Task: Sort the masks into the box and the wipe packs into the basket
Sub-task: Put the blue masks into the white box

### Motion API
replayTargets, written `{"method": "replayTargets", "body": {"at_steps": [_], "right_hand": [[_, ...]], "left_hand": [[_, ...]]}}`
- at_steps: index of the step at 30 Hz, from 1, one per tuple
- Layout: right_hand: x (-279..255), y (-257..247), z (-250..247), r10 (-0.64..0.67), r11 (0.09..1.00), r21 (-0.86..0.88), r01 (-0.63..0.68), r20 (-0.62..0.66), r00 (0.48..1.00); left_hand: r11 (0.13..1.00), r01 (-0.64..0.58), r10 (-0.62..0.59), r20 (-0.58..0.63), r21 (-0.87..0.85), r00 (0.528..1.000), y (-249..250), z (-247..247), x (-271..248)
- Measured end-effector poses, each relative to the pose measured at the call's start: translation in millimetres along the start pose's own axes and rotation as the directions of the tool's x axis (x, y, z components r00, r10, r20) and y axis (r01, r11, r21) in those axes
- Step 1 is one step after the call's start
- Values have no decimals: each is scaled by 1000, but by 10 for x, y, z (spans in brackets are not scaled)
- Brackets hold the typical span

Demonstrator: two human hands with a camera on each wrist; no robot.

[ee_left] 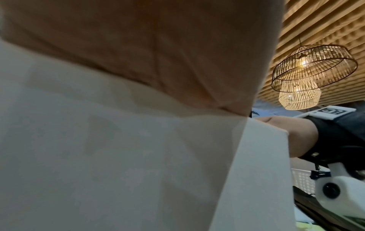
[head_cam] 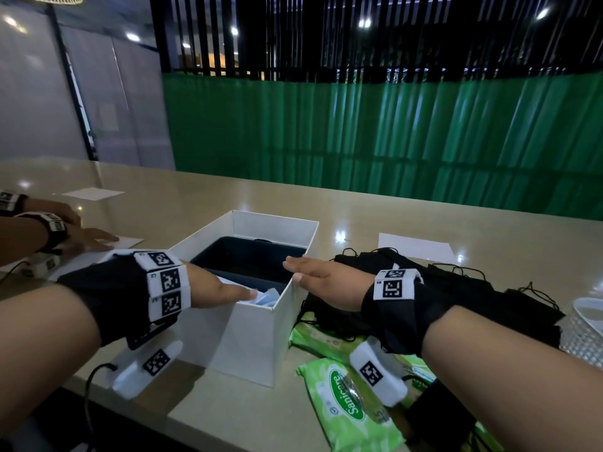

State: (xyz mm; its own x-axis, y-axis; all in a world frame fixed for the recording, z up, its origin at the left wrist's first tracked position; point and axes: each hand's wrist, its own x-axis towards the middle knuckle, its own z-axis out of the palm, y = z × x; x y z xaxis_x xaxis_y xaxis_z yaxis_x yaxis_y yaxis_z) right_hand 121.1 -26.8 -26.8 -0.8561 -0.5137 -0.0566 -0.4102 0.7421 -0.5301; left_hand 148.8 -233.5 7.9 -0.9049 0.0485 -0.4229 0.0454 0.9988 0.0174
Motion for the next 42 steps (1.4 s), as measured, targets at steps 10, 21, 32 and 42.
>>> {"method": "replayTargets", "body": {"at_steps": [10, 21, 32, 42], "right_hand": [[-65, 61, 10, -33, 997, 68, 34, -17, 999], [-72, 119, 16, -79, 989, 123, 81, -18, 997], [-694, 595, -588, 194, 976, 146, -160, -261, 946], [-1211, 1220, -748, 411, 911, 73, -406, -233, 881]], "left_hand": [[989, -111, 114, -23, 101, 993, 143, -179, -211], [970, 196, -194, -30, 143, 981, 22, 8, -96], [994, -104, 104, -2, 36, 995, 213, -376, -77], [942, 66, -87, 50, 329, 995, 91, -125, 452]]}}
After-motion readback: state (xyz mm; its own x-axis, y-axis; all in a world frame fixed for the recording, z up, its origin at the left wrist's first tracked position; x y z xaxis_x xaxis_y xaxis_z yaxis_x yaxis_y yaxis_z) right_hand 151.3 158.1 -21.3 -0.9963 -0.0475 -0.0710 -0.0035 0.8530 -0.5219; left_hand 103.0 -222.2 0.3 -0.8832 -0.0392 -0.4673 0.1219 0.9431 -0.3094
